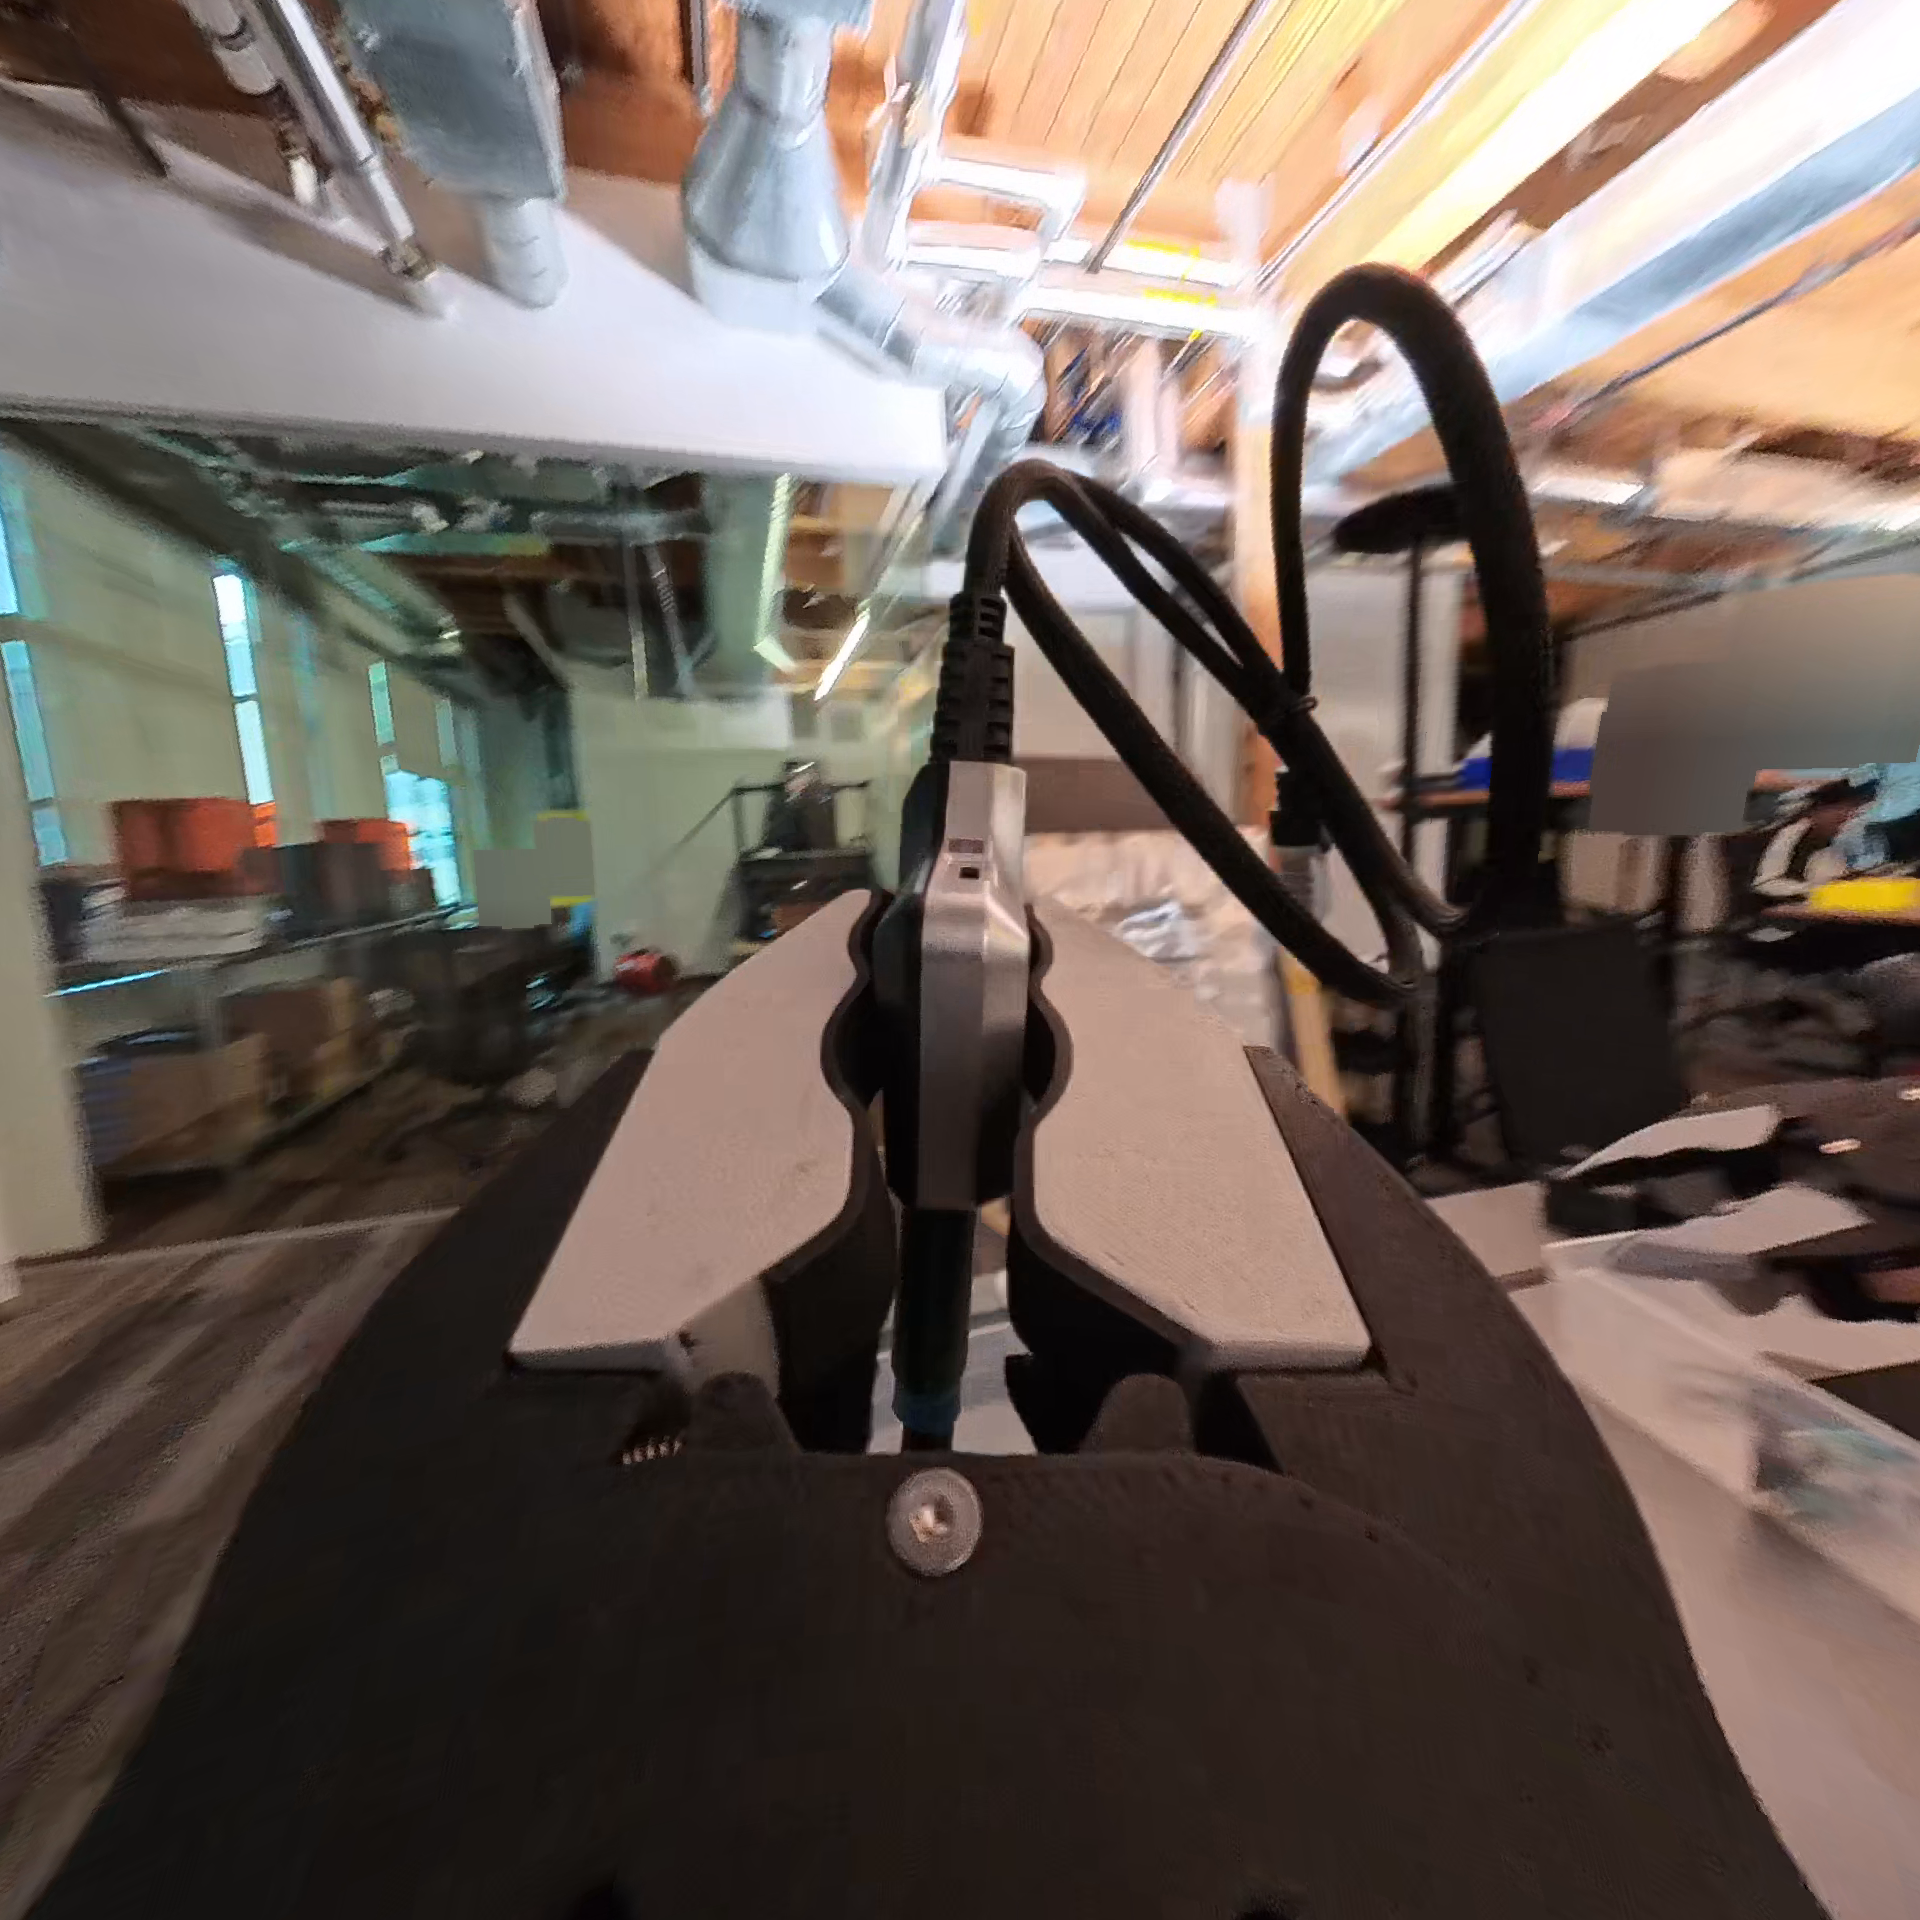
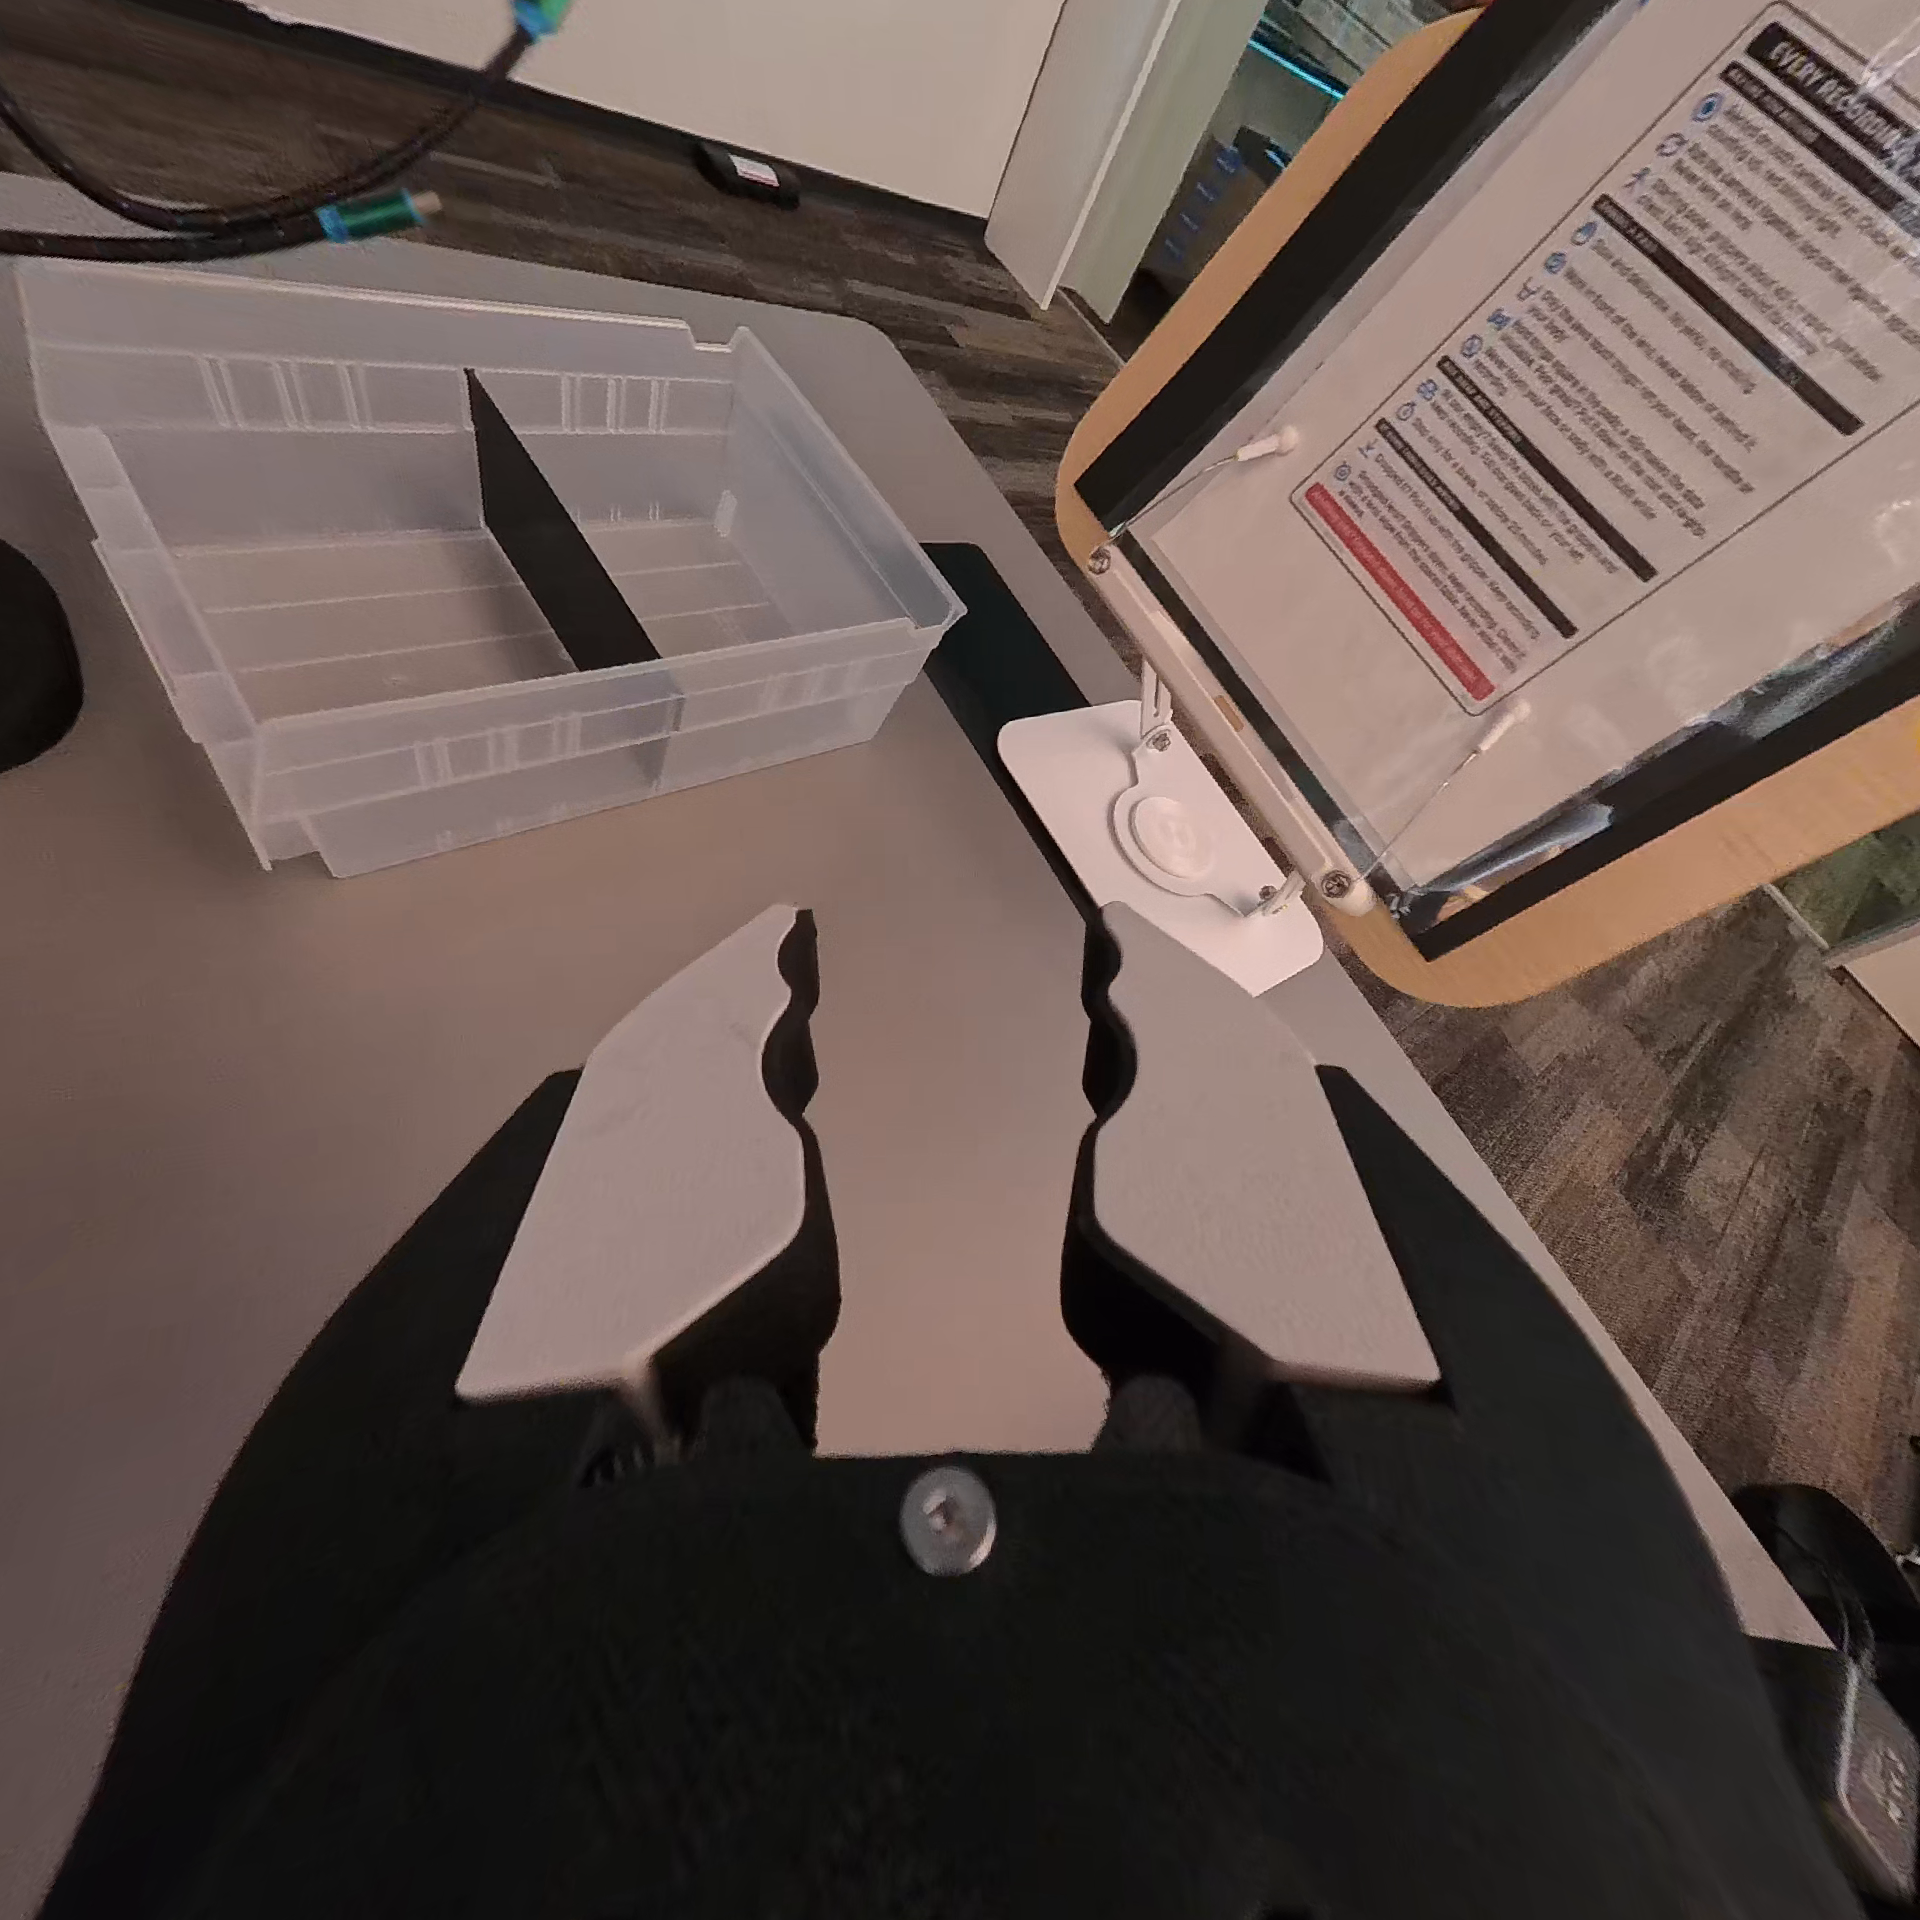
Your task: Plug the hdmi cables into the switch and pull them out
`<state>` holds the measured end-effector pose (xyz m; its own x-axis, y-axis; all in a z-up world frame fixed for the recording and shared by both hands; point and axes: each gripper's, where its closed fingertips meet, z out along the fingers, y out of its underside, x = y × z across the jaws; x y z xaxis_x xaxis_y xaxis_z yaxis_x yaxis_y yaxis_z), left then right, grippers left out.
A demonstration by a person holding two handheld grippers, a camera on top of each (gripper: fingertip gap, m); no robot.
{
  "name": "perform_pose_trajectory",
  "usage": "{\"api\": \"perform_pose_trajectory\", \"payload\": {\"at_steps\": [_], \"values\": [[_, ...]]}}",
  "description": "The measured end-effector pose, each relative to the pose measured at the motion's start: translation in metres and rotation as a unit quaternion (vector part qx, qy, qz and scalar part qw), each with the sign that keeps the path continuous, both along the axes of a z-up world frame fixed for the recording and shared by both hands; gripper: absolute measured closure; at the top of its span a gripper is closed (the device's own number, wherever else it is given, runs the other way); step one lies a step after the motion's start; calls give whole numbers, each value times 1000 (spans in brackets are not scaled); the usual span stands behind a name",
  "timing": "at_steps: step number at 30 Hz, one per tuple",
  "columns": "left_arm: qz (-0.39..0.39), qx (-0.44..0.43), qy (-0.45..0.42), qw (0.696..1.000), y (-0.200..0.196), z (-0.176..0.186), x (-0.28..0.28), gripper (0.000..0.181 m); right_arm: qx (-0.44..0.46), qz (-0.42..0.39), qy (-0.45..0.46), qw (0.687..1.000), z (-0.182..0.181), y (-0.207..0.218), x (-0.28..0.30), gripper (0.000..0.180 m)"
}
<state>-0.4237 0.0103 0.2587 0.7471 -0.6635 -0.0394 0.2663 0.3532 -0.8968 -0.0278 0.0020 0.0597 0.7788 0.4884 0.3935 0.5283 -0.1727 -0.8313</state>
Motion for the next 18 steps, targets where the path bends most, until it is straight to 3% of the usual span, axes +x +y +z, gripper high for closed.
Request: {"api": "perform_pose_trajectory", "payload": {"at_steps": [6,11,15,18], "values": [[-130,13,-58,990,-27,13,11,160,-13,17,-1,1000,-7,1,-11,131],[-269,-21,-89,959,-35,13,34,160,-12,13,-2,1000,-6,2,-6,131],[-373,-88,-88,919,-22,0,89,160,44,6,41,998,24,-5,7,136],[-444,-163,-76,878,-10,-24,149,159,151,42,56,986,62,-21,-1,135]]}}
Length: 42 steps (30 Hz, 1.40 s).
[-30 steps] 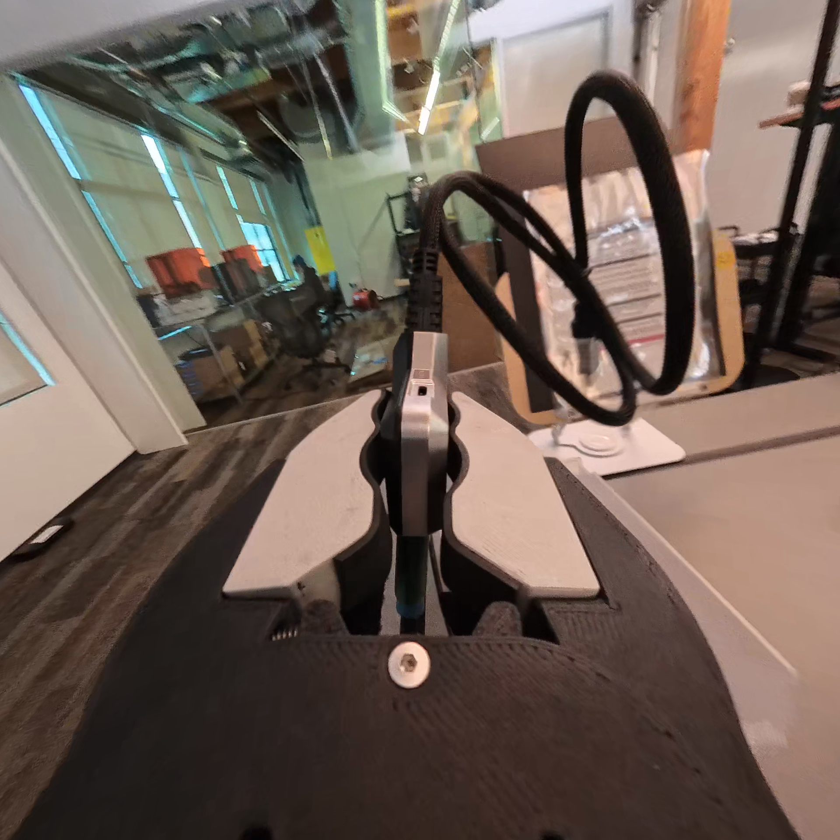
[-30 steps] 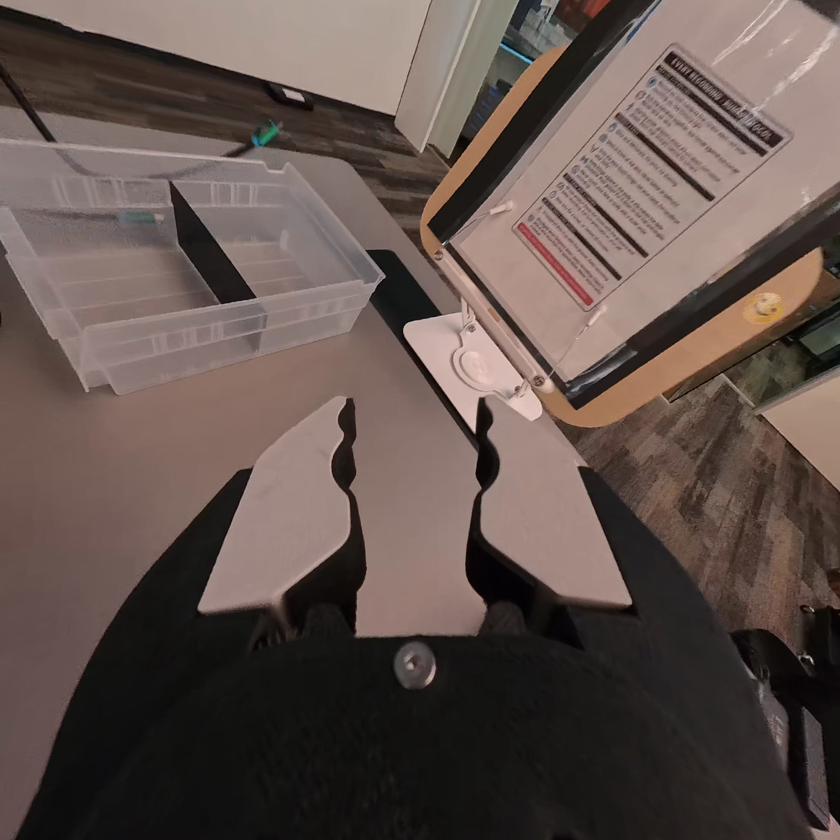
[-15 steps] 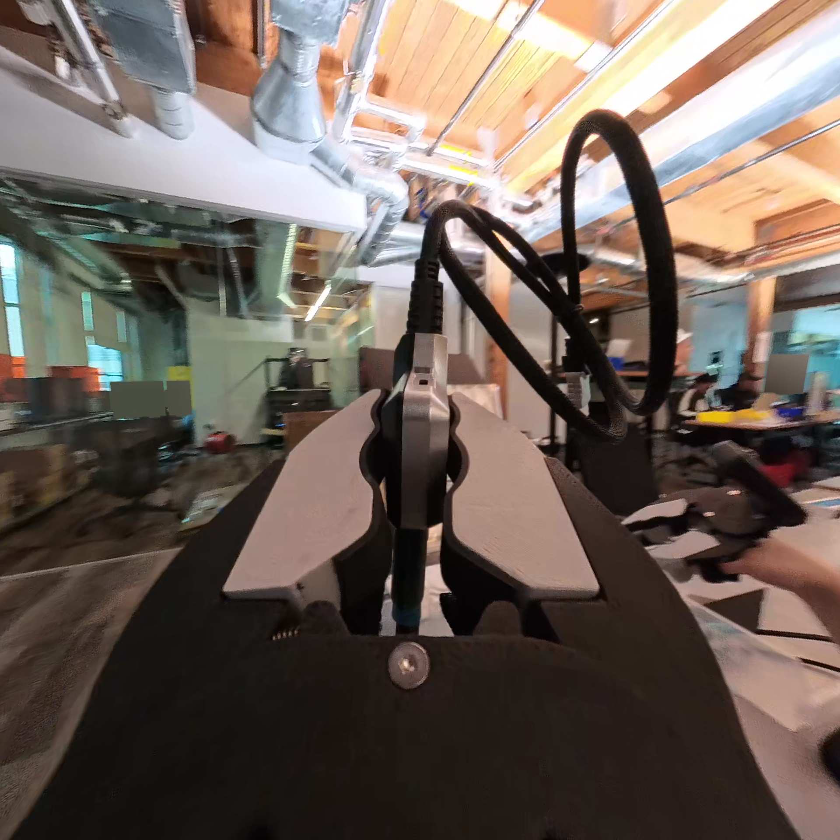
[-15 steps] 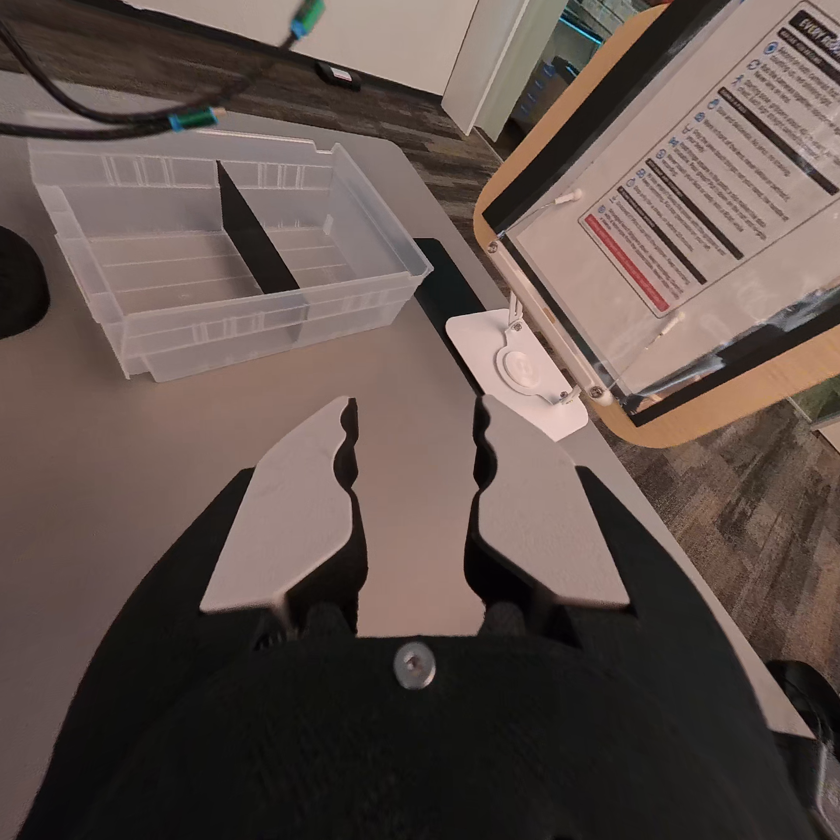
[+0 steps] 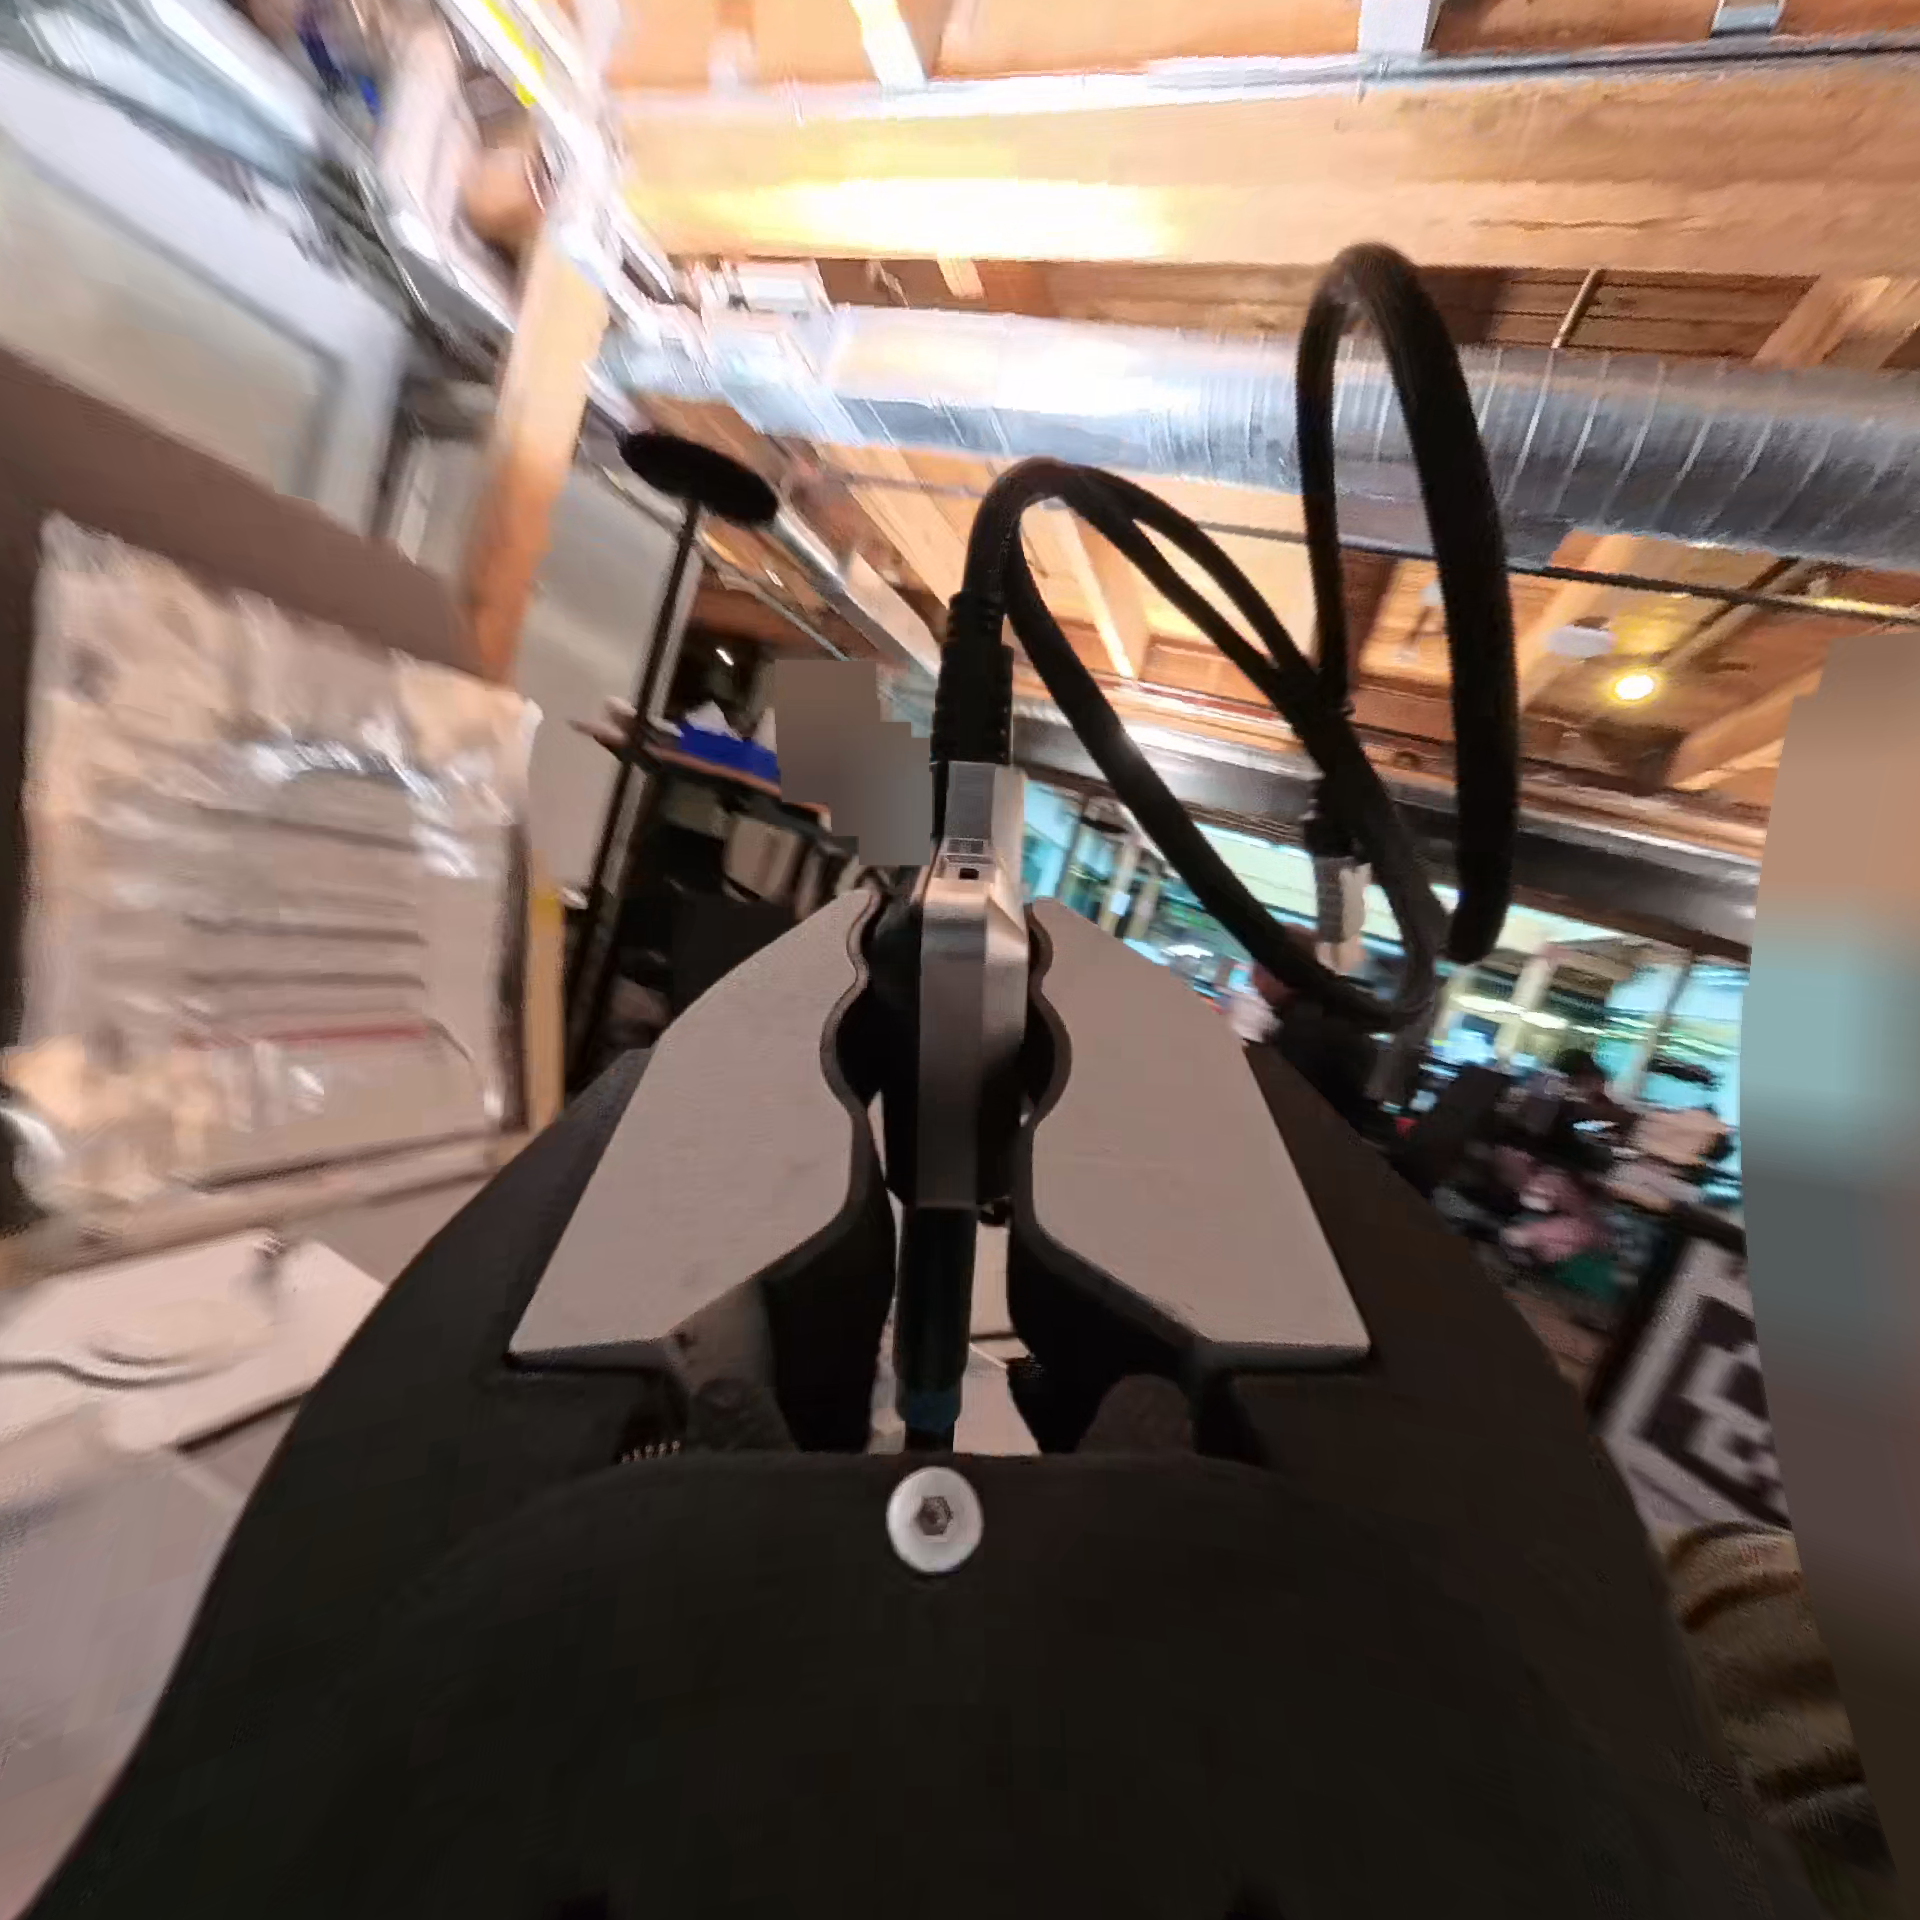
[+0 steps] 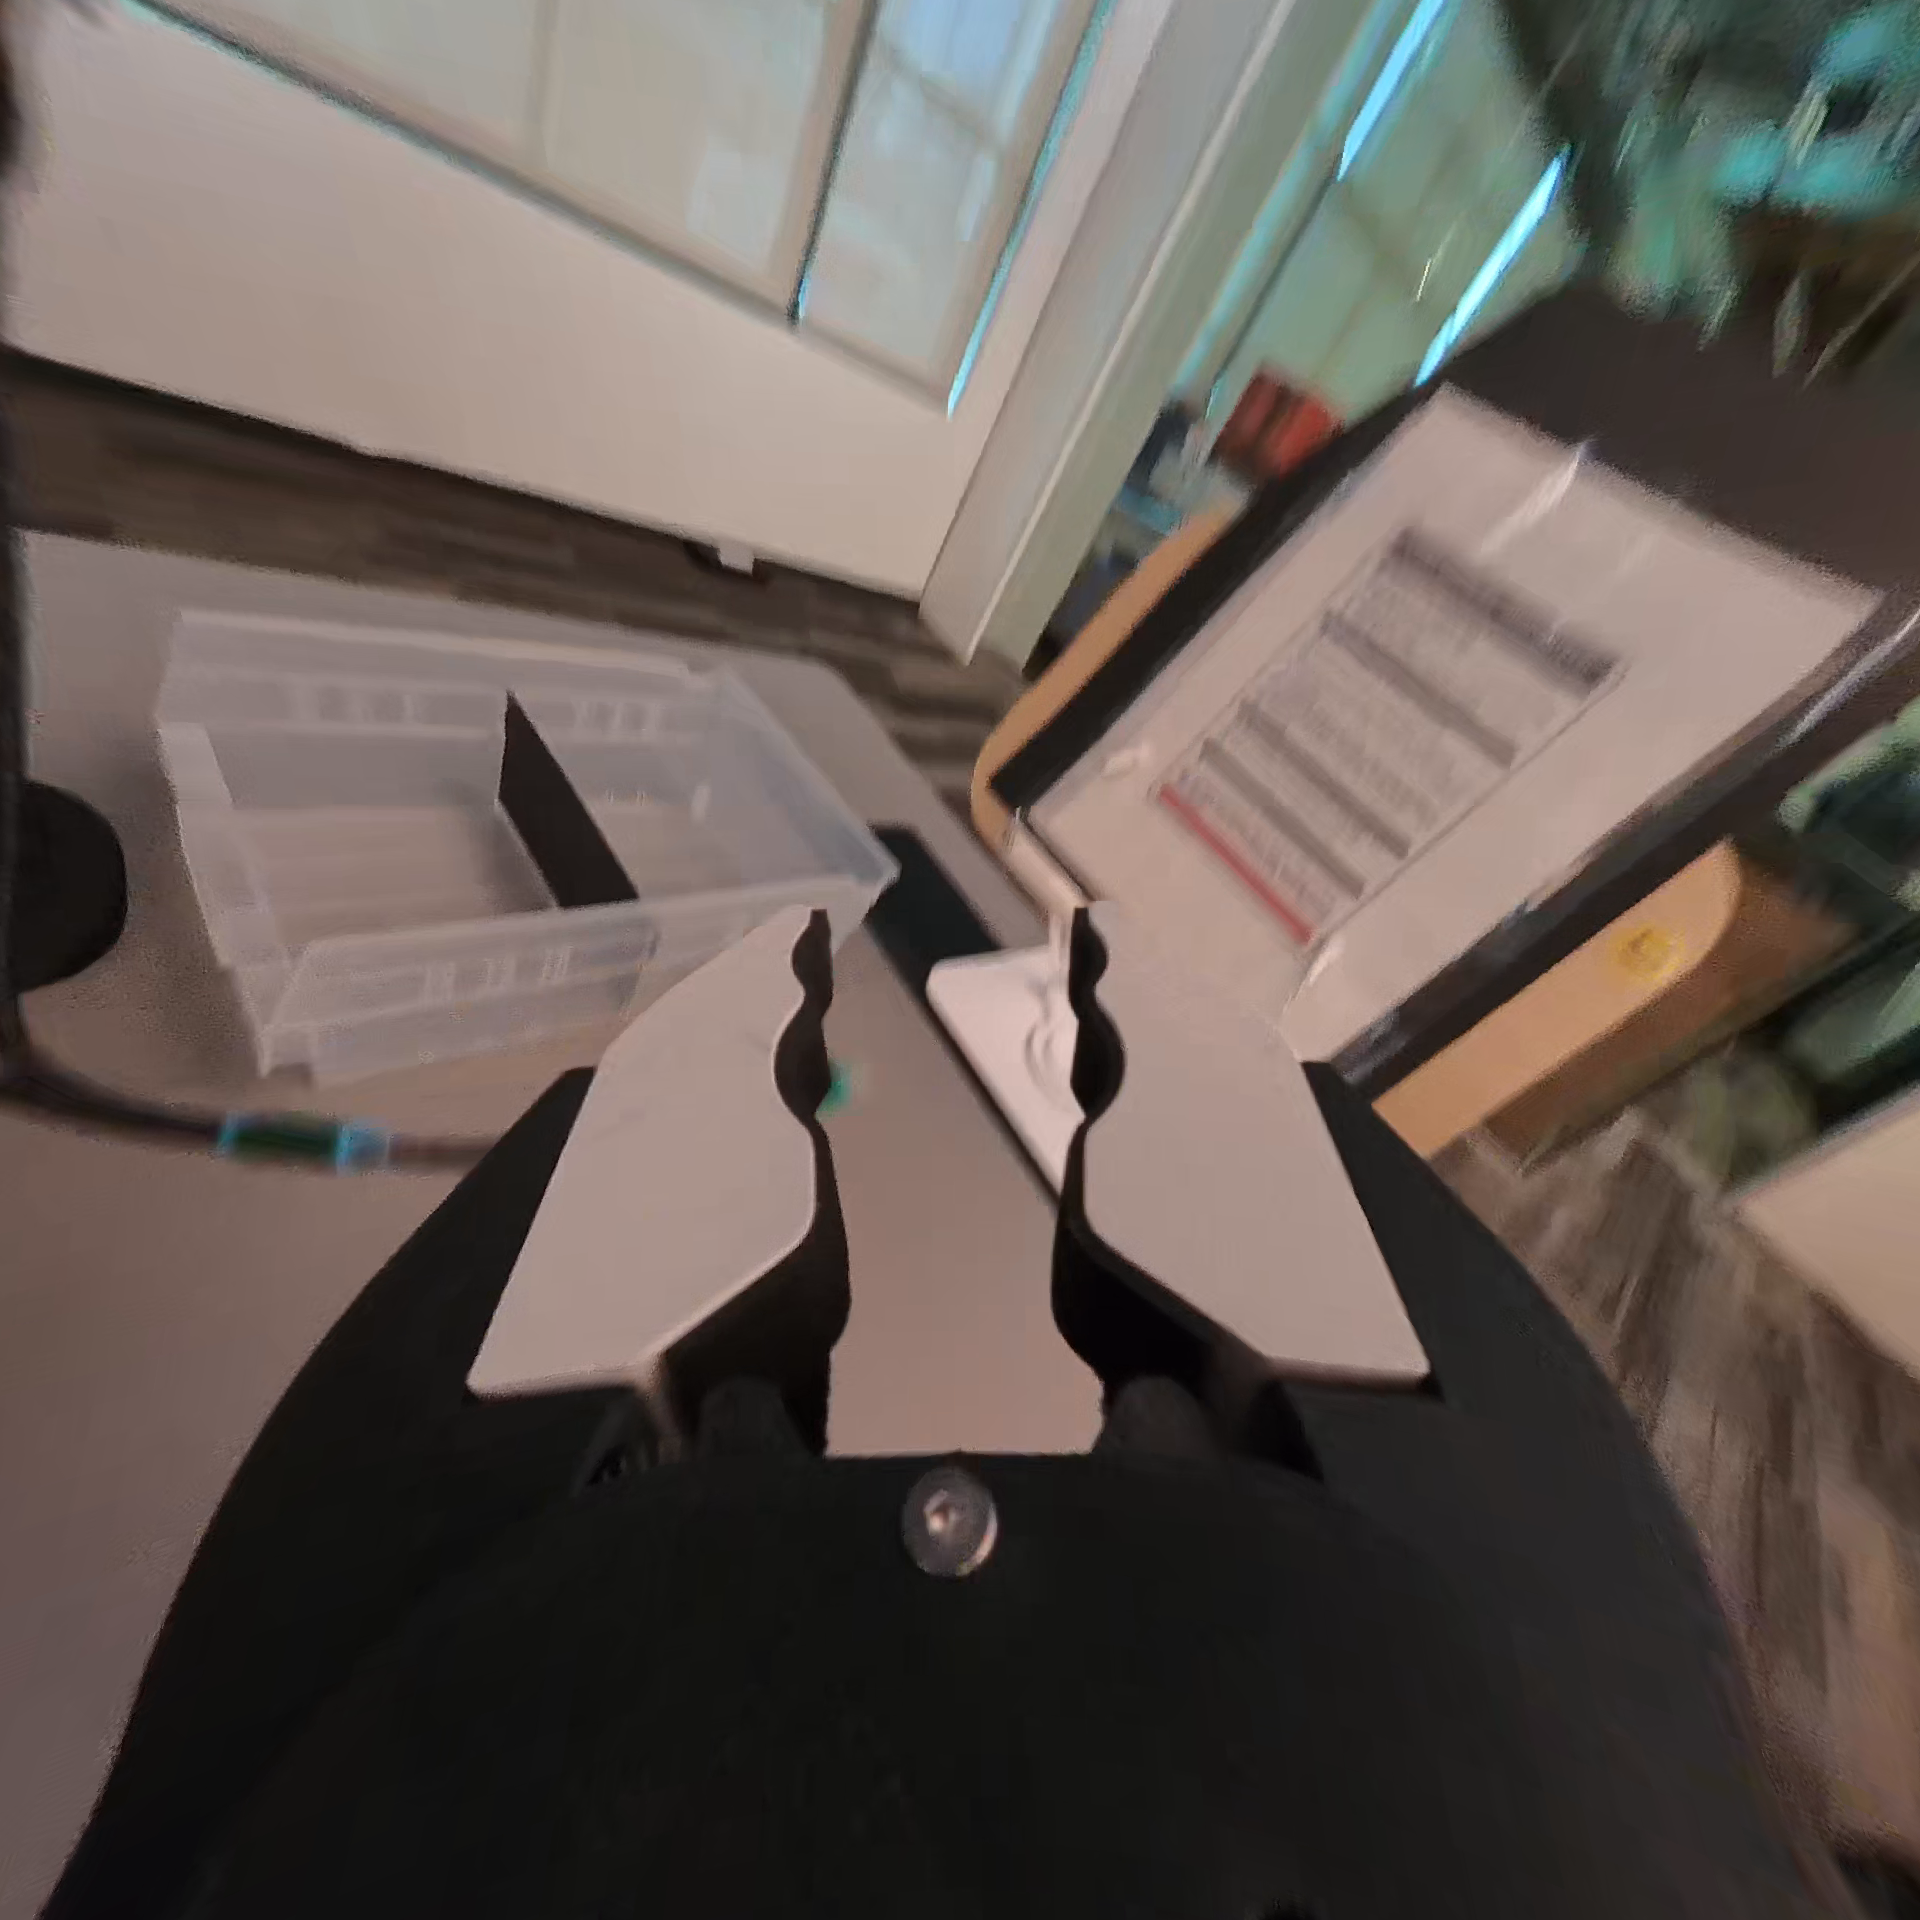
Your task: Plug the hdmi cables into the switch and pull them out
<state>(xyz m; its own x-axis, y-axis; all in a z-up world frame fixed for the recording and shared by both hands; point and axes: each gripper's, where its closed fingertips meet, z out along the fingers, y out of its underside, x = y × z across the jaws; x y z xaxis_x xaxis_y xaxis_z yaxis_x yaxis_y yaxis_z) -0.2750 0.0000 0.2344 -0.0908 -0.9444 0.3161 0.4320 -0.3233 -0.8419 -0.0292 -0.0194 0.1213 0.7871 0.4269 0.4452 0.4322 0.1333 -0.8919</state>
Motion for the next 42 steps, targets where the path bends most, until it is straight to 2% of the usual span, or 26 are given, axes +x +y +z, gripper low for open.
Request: {"api": "perform_pose_trajectory", "payload": {"at_steps": [2,5,8,10,12,18,23,25,27,33,35,38,40,42], "values": [[-64,-52,19,996,6,-22,41,159,82,33,-38,995,16,-17,-19,133],[-157,-128,28,979,9,-53,91,160,191,52,-138,971,21,-35,-48,132],[-208,-197,49,957,11,-85,126,159,308,-5,-252,918,23,-39,-57,129],[-224,-228,61,946,11,-101,141,159,355,-9,-323,877,14,-39,-65,128],[-235,-250,68,937,10,-113,151,159,332,-12,-387,860,-8,-26,-64,128],[-236,-300,96,919,6,-140,172,159,339,-28,-451,825,-34,-5,-65,124],[-236,-333,116,906,-1,-156,184,158,351,-39,-496,793,-51,6,-70,135],[-255,-351,111,894,-5,-158,186,158,362,-55,-513,777,-53,10,-69,148],[-256,-363,109,889,-6,-161,188,158,372,-62,-521,766,-55,11,-70,150],[-321,-360,101,870,-15,-150,188,151,394,-67,-497,770,-47,2,-66,155],[-347,-329,109,871,-20,-143,184,144,390,-56,-472,789,-41,-4,-63,158],[-338,-280,99,893,-14,-129,172,147,369,-42,-415,831,-30,-10,-55,158],[-332,-236,79,910,-8,-114,157,148,363,-36,-387,847,-22,-15,-48,158],[-310,-146,53,938,-6,-96,138,151,352,-14,-355,866,-18,-19,-46,158]]}}
